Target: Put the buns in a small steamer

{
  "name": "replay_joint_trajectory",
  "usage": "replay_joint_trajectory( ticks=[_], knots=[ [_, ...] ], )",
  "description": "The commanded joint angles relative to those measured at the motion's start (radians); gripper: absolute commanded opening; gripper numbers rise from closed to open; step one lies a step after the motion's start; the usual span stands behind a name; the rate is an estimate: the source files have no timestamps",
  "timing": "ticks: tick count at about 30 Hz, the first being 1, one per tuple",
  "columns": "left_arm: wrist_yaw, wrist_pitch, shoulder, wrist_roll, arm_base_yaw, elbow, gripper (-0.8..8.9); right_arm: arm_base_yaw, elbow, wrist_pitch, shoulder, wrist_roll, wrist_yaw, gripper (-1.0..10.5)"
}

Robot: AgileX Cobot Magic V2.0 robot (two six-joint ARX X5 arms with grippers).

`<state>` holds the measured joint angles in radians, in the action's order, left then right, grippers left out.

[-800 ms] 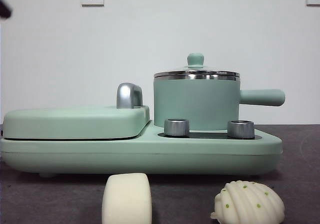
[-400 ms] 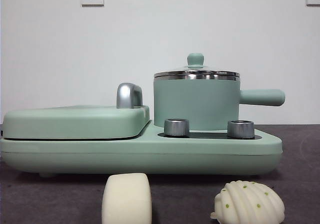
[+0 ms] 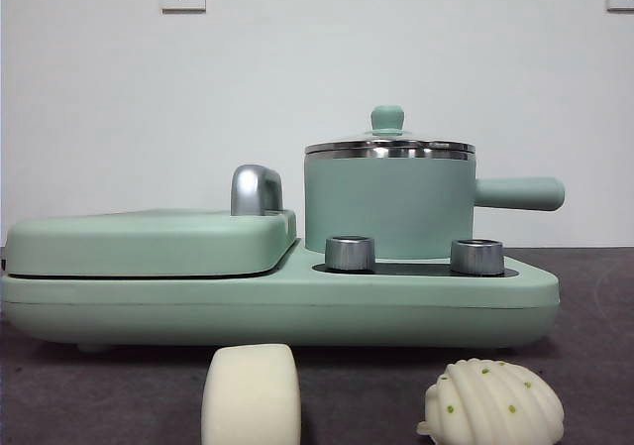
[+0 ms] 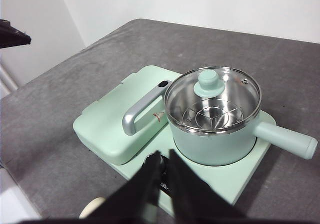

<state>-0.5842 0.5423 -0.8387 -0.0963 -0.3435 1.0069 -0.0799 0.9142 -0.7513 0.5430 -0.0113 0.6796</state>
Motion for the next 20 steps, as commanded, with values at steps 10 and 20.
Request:
replay_joint_trajectory(
  ticks=[10, 20],
  knots=[
    [-0.011, -0.013, -0.013, 0.026, -0.004, 0.019, 5.67, -0.004, 0.015, 0.010, 0.005, -0.006, 0.001, 5.0],
    [-0.011, -0.012, -0.052, 0.004, -0.004, 0.038, 5.59, -0.004, 0.015, 0.010, 0.004, 0.006, 0.003, 5.0]
  ],
)
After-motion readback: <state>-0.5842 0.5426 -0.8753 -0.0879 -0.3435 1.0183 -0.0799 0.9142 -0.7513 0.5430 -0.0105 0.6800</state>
